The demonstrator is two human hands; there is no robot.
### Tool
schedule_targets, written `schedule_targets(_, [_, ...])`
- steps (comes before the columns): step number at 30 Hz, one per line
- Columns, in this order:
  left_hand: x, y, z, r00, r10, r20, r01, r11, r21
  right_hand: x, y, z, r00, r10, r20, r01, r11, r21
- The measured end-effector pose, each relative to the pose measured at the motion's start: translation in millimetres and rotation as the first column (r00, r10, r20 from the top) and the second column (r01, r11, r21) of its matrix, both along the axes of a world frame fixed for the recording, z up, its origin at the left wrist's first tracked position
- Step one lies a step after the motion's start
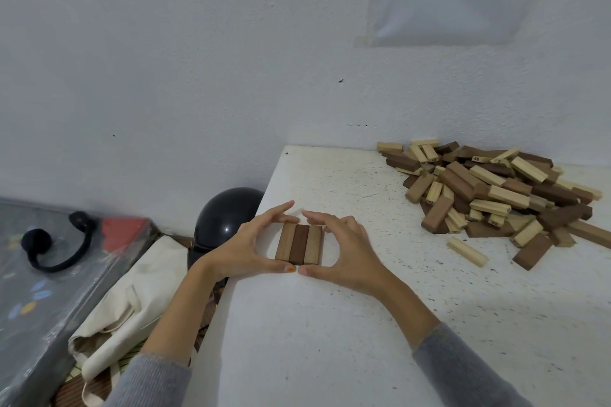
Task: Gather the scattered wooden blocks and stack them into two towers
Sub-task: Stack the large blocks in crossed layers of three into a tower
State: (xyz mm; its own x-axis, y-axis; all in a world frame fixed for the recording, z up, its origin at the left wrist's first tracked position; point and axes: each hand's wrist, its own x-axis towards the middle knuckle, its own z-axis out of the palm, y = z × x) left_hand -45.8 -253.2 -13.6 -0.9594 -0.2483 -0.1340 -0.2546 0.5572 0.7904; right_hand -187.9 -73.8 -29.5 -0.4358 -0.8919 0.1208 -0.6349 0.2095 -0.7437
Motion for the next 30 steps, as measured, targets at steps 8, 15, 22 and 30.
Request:
schedule_targets(8, [0,14,12,0.968,0.238,-0.08,-0.212,0.945,0.251,2,2,-1,0.972,-0.09,0.215,0.126,0.979,-0.158])
schedule_targets(15, [-26,74,36,0.834,0.39,-0.391,-0.308,0.916,0.258,-3,47,15,0.935,-0.209,0.288,0.289,0.917,-0.273])
schedule_targets(22, [-83,146,34,0.877,0.276,-0.393,-0.173,0.945,0.277,-43,104,27,0.908,-0.385,0.163,0.418,0.838,-0.351])
schedule_targets(30, [-142,205,27,0.916,0.144,-0.375,-0.019,0.948,0.318,-84,165,25,0.753,-0.65,0.096,0.644,0.701,-0.307])
